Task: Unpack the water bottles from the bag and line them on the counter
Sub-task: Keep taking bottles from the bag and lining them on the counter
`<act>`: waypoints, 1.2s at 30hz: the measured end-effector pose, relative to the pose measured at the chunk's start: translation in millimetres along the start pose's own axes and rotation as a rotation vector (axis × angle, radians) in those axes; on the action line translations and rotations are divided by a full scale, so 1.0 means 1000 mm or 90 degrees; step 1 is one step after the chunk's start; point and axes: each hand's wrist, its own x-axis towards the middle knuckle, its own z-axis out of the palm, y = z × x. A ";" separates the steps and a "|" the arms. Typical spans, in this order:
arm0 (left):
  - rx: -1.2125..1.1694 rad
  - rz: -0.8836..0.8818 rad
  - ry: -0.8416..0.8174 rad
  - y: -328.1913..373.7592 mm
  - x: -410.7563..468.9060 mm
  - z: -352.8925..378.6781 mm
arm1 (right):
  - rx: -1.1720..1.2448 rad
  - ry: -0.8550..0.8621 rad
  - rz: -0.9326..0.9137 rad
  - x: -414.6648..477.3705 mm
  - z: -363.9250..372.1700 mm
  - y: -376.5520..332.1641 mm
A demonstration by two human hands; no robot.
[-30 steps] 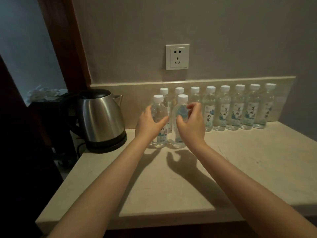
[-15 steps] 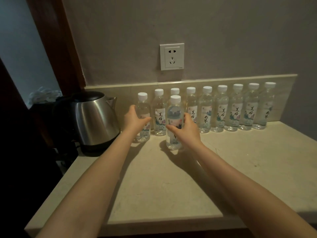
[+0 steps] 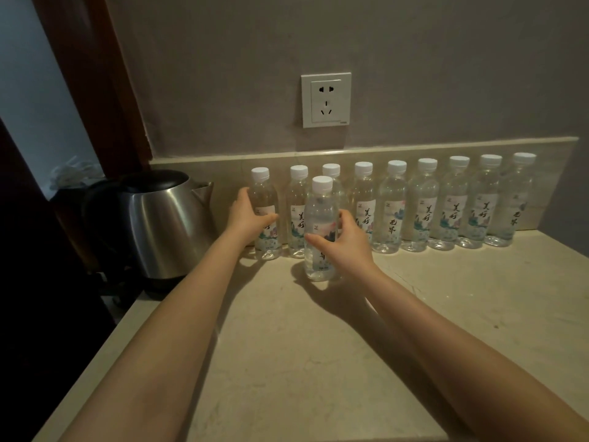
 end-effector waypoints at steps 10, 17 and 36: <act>0.008 -0.058 -0.002 0.003 -0.035 0.010 | 0.035 0.005 0.010 -0.006 -0.006 -0.005; 0.096 0.078 0.135 0.045 -0.087 0.045 | 0.080 0.076 0.020 -0.012 -0.056 0.008; 0.085 0.365 -0.085 0.259 -0.105 0.281 | 0.027 0.145 0.069 0.024 -0.322 0.168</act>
